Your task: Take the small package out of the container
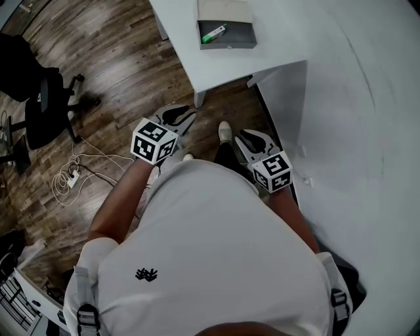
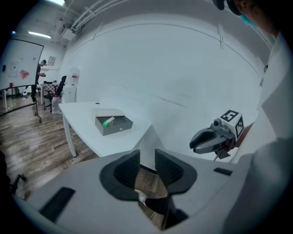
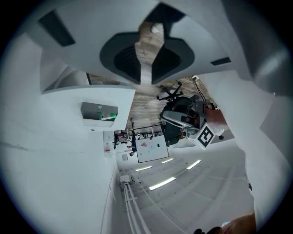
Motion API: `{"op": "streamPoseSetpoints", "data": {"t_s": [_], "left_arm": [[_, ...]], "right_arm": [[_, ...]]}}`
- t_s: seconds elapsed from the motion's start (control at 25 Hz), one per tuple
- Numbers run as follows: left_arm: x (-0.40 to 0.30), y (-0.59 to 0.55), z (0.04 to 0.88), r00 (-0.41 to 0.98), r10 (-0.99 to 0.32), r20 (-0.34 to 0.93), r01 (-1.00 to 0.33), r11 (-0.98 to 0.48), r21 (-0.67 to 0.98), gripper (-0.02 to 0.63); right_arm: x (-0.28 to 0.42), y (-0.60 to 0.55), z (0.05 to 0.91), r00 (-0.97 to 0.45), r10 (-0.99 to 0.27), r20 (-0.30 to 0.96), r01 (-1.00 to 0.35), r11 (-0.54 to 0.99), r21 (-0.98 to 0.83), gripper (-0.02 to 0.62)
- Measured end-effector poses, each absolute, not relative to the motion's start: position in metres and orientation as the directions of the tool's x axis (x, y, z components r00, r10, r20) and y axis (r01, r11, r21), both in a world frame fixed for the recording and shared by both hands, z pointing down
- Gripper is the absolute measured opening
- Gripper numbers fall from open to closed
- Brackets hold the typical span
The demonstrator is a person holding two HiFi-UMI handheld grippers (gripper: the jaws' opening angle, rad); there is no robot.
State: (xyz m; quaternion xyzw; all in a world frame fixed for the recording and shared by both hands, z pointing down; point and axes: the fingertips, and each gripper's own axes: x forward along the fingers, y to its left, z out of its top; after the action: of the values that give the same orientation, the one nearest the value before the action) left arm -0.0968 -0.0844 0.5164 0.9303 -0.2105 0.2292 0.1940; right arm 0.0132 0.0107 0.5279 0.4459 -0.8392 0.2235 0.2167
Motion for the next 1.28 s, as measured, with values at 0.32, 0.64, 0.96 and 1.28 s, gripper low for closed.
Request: {"op": "streamPoseSetpoints", "data": {"t_s": [0.32,0.64,0.96,1.28], "left_arm": [[-0.051,-0.174,0.518,0.732,-0.38,0.565,-0.556,-0.813,0.173,0.122],[-0.008,-0.265,0.529,0.645,-0.453,0.615,-0.622,-0.779,0.079,0.141],[0.009,-0.345,0.572,0.535,-0.489,0.689,-0.663,-0.748,-0.016,0.163],[0.025,-0.392,0.614,0.436,-0.459,0.774,-0.645,-0.759,-0.087,0.181]], "right_arm": [[0.076,-0.06,0.523,-0.554,-0.65,0.52,-0.819,0.537,-0.202,0.074],[0.14,-0.105,0.536,-0.592,-0.619,0.516,-0.795,0.554,-0.247,0.074],[0.197,-0.135,0.554,-0.612,-0.586,0.531,-0.782,0.548,-0.298,0.072],[0.237,-0.16,0.564,-0.632,-0.568,0.527,-0.771,0.528,-0.356,0.072]]}}
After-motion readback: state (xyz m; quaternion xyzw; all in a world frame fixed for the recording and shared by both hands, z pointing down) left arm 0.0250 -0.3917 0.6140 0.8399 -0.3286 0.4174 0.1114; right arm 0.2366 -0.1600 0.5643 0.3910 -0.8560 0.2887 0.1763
